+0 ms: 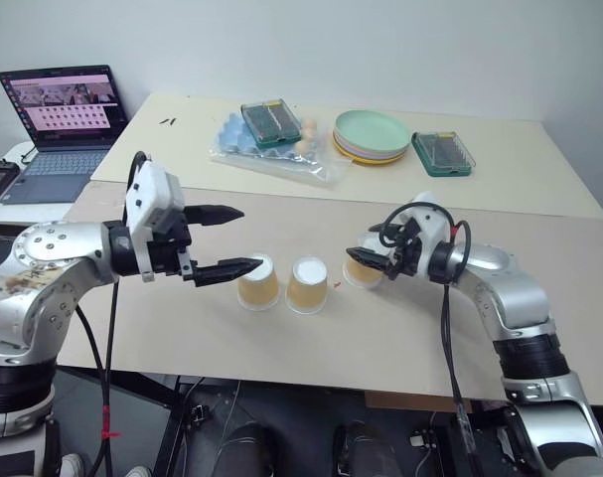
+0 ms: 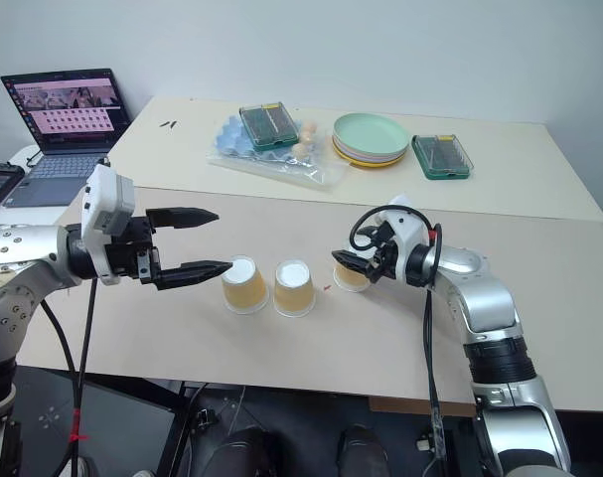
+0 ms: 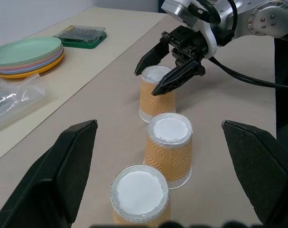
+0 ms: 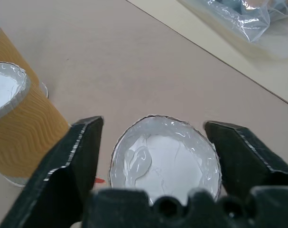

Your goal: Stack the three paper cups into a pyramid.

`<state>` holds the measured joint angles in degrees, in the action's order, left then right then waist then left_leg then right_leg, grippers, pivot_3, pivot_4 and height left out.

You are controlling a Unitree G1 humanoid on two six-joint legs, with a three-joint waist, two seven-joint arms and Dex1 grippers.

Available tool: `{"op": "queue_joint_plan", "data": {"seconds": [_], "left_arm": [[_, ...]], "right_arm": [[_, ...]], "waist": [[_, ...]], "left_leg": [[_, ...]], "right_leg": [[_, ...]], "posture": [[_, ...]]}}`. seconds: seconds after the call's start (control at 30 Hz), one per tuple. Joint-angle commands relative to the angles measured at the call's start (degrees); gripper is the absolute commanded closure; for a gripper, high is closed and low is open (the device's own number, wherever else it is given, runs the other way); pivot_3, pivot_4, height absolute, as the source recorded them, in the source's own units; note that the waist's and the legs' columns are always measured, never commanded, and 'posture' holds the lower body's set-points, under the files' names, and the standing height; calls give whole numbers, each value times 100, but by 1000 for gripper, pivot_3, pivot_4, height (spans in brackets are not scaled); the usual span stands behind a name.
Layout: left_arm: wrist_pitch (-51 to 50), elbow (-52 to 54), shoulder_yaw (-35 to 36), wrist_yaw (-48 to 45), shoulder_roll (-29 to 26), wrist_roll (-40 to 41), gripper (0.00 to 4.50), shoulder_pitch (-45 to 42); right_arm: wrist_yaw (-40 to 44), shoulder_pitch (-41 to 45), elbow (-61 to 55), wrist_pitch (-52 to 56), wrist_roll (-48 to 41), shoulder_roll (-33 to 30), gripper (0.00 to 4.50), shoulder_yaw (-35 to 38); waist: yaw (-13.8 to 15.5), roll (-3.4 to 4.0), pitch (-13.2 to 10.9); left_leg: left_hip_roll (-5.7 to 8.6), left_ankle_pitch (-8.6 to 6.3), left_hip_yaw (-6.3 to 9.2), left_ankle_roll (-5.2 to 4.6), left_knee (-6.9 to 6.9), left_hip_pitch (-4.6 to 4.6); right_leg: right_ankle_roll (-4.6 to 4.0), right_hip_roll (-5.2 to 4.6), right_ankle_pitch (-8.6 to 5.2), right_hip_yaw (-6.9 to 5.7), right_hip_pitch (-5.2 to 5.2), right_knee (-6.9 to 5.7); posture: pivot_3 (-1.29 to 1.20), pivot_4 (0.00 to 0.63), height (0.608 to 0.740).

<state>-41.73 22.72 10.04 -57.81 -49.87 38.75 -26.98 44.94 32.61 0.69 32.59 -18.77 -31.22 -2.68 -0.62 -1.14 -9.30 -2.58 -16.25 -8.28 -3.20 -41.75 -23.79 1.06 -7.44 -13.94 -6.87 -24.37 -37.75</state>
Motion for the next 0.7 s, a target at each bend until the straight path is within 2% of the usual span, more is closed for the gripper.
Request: {"op": "queue_joint_plan", "data": {"seconds": [0.03,0.2,0.33,0.53,0.63,0.7], "left_arm": [[62,65,155,7,-103,84,0,-54],[68,28,162,27,-107,80,0,-86],[56,17,160,72,-96,72,0,-88],[86,5,102,99,-66,53,0,-60],[133,10,27,100,-25,18,0,-47],[147,0,-7,103,-3,6,0,-64]], "right_arm": [[22,-19,-120,-41,-2,-77,1852,111],[-20,17,-79,-81,49,-32,1872,77],[10,386,-241,-24,7,13,1872,32],[330,2128,66,320,-200,-54,1872,74],[603,3082,270,879,-422,63,1872,-72],[909,3418,198,1196,-614,132,1872,-257]], "waist": [[-5,0,0],[-1,0,0],[-6,0,0],[-54,19,-12],[-38,19,-12],[-31,18,-12]], "left_leg": [[0,0,0,0,0,0],[0,0,0,0,0,0],[0,0,-1,0,0,0],[-1,2,-13,3,0,0],[-3,3,-13,5,8,0],[-3,3,-13,5,12,-3]], "right_leg": [[0,0,0,1,0,0],[0,0,0,0,0,0],[0,0,0,1,0,0],[-1,1,0,15,-18,-17],[-2,4,0,12,-22,-23],[-2,4,0,10,-22,-27]], "posture": [[0,150,706],[0,150,706],[0,150,706],[0,150,706],[0,150,706],[0,150,706]]}}
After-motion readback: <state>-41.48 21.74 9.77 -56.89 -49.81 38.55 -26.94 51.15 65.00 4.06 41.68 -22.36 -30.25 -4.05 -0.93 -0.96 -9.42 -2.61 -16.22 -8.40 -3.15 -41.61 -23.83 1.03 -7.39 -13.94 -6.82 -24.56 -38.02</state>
